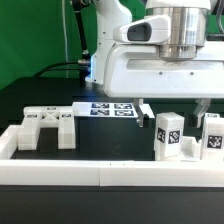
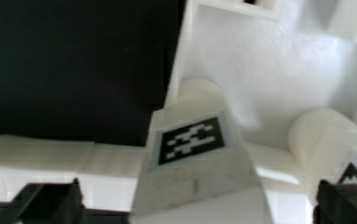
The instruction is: Assemble chair
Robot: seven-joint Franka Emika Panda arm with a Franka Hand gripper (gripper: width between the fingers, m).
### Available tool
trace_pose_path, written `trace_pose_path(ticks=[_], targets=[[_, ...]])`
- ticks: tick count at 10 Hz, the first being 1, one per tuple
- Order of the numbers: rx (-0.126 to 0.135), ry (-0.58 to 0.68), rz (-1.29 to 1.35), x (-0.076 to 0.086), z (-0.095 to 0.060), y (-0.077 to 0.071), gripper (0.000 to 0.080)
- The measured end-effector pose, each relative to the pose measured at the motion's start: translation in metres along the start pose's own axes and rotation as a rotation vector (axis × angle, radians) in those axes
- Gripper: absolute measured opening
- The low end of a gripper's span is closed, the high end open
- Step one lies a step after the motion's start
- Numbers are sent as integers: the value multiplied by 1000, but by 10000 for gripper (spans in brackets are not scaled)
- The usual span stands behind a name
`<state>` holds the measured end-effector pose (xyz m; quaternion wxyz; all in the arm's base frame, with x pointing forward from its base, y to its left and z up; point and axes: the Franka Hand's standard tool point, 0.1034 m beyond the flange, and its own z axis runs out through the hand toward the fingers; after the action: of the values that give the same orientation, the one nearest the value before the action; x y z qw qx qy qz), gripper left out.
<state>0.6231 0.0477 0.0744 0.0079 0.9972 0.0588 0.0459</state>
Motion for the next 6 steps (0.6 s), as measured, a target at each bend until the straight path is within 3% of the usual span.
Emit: trace_pose_path(ticks=[1,3,4,5,6], targets=[[0,-1,13,0,0,0,649],[0,-2,44,-1,1,0,402],[-1,-2,45,-1,1,0,402],[1,-2,91,-1,2,0,288],[1,-3,198,-1,2,0,288]])
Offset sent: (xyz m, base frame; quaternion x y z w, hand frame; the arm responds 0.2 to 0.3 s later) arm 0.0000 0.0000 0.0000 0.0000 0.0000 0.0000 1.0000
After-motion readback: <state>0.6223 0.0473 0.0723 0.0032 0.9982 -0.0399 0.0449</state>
